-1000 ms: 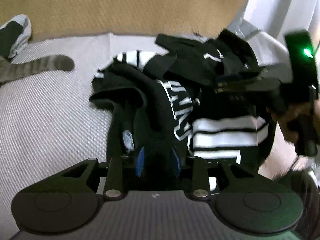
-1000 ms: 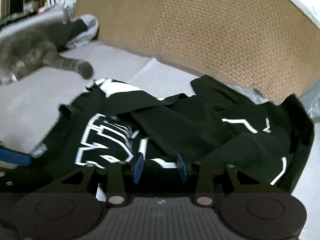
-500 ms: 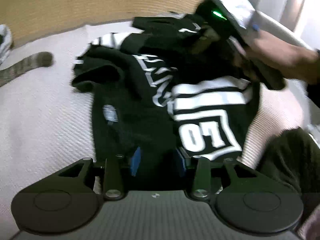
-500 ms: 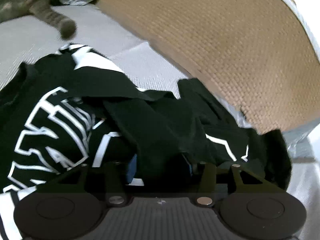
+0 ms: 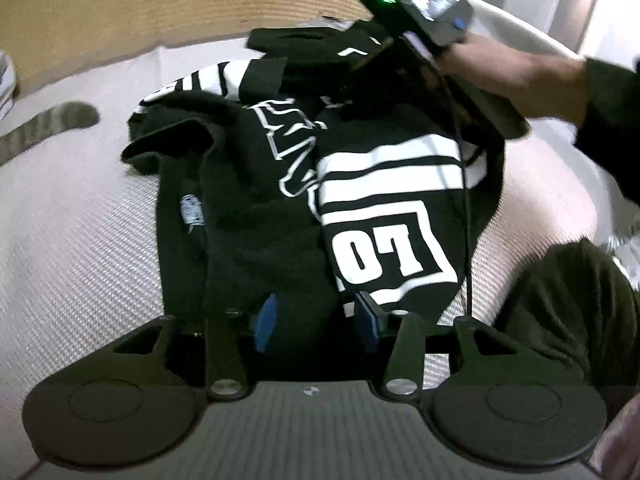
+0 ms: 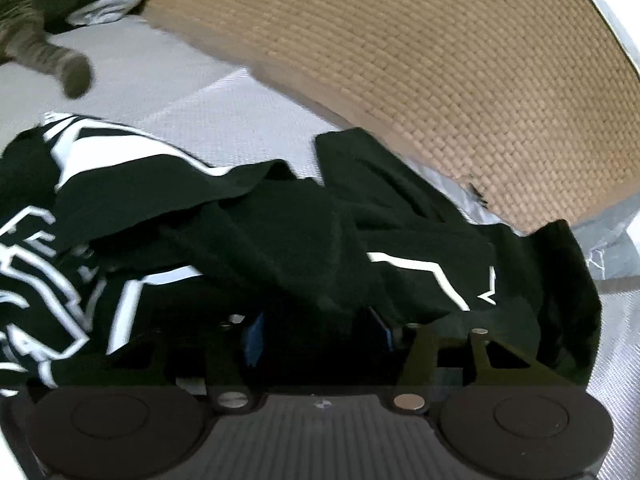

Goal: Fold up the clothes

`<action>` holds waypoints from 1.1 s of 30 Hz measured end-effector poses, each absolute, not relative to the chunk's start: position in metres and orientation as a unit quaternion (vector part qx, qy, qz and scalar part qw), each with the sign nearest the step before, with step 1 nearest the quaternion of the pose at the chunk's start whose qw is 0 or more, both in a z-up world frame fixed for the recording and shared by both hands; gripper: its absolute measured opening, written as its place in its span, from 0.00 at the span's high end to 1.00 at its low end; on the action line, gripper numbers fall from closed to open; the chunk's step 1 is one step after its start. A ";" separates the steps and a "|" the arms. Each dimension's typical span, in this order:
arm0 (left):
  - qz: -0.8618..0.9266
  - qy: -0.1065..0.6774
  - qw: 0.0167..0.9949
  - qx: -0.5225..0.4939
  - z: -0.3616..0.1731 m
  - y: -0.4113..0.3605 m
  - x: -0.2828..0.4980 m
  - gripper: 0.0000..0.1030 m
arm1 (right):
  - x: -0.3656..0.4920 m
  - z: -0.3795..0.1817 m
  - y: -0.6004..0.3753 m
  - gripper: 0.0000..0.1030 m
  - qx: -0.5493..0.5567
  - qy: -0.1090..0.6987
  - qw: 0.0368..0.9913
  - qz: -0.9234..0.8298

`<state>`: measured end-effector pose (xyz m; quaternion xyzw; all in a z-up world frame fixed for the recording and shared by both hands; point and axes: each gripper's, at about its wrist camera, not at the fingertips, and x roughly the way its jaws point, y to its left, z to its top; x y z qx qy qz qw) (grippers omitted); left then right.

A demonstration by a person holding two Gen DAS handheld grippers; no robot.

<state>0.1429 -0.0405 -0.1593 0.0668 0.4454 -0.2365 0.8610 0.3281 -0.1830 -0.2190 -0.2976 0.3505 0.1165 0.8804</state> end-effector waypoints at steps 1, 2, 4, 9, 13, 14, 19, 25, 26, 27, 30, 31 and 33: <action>-0.242 0.444 0.860 0.071 -0.160 -0.042 0.142 0.50 | 0.331 -0.220 -0.185 0.45 -0.297 0.351 0.881 0.111; -0.247 0.443 0.859 0.075 -0.160 -0.044 0.140 0.49 | 0.334 -0.221 -0.187 0.45 -0.294 0.356 0.880 0.111; -0.254 0.440 0.857 0.083 -0.161 -0.047 0.138 0.48 | 0.337 -0.221 -0.192 0.45 -0.283 0.364 0.880 0.113; -0.257 0.432 0.859 0.095 -0.168 -0.057 0.138 0.46 | 0.338 -0.222 -0.197 0.46 -0.272 0.369 0.881 0.121; -0.253 0.432 0.861 0.091 -0.172 -0.057 0.140 0.43 | 0.336 -0.223 -0.198 0.46 -0.269 0.365 0.883 0.122; -0.252 0.432 0.861 0.093 -0.172 -0.058 0.141 0.43 | 0.336 -0.223 -0.198 0.46 -0.268 0.366 0.883 0.122; -0.255 0.432 0.860 0.096 -0.173 -0.059 0.142 0.41 | 0.339 -0.222 -0.200 0.46 -0.263 0.370 0.882 0.125; -0.260 0.430 0.858 0.104 -0.173 -0.060 0.143 0.41 | 0.336 -0.224 -0.201 0.47 -0.268 0.361 0.883 0.131; -0.261 0.428 0.858 0.108 -0.173 -0.060 0.143 0.42 | 0.336 -0.224 -0.202 0.47 -0.266 0.361 0.884 0.132; -0.263 0.427 0.858 0.111 -0.173 -0.061 0.143 0.43 | 0.337 -0.224 -0.202 0.47 -0.265 0.362 0.884 0.133; -0.264 0.415 0.863 0.116 -0.172 -0.060 0.140 0.57 | 0.336 -0.223 -0.199 0.61 -0.277 0.366 0.875 0.152; -0.261 0.411 0.866 0.117 -0.172 -0.059 0.140 0.62 | 0.336 -0.223 -0.198 0.62 -0.283 0.367 0.872 0.158; -0.255 0.406 0.869 0.120 -0.172 -0.057 0.141 0.65 | 0.331 -0.225 -0.194 0.69 -0.323 0.363 0.858 0.164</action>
